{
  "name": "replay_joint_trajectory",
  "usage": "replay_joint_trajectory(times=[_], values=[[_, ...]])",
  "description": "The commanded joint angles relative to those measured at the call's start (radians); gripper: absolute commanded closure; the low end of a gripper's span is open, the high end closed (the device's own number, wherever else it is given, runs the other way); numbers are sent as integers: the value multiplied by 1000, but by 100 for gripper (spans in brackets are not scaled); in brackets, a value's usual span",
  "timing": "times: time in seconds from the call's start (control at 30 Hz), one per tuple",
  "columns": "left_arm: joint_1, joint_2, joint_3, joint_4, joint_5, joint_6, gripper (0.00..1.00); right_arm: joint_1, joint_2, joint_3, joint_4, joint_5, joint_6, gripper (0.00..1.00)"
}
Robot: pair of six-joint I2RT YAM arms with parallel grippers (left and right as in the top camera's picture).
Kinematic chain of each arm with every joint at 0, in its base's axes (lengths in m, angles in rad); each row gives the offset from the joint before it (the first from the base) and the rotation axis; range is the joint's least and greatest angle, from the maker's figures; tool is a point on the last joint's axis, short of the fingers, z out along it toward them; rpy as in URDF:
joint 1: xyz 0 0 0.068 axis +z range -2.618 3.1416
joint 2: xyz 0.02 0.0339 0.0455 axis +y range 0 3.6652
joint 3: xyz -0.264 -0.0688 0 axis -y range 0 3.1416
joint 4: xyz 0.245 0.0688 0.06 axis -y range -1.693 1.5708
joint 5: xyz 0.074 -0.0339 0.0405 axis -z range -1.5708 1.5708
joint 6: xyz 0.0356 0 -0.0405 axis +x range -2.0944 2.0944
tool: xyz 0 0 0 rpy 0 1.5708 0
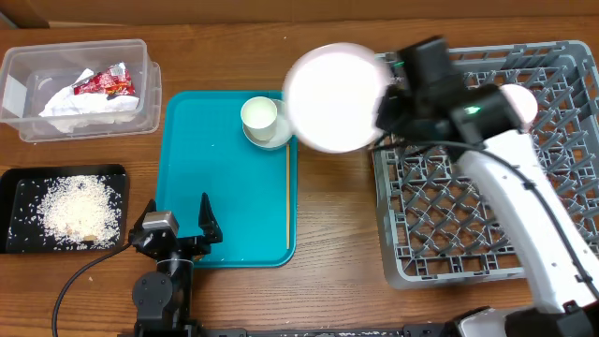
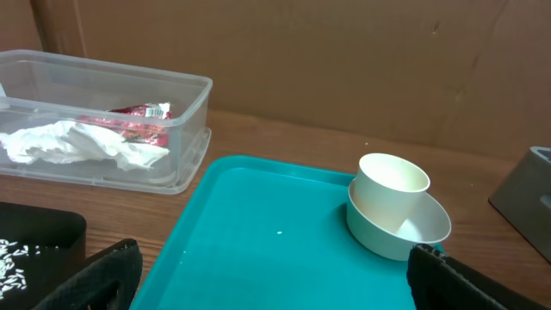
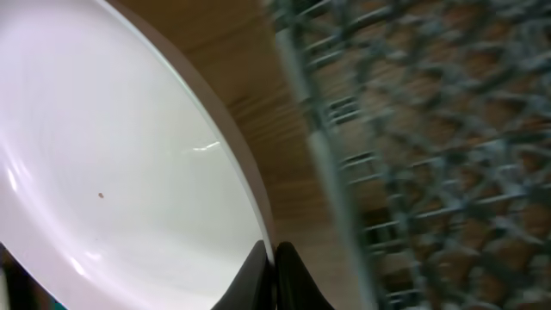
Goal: Sort waste into correct bins and load items into the dishwasher
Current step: 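Lift the pink plate and carry it to the rack's back left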
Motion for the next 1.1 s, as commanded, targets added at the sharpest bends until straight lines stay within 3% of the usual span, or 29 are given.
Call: replay_joint_trajectory(times=[0.0, 0.23, 0.37, 0.73, 1.07], values=[[-4, -9, -4, 2, -12, 22, 0, -69, 0, 3, -23, 255, -19, 96], [-4, -9, -4, 2, -12, 22, 0, -126, 10, -15, -29, 613, 84, 96], [-4, -9, -4, 2, -13, 22, 0, -126, 10, -22, -11, 694, 94, 96], [-4, -9, -4, 2, -12, 22, 0, -114, 11, -212, 115, 676, 143, 96], [-3, -9, -4, 2, -12, 22, 0, -40, 11, -226, 176, 653, 142, 96]])
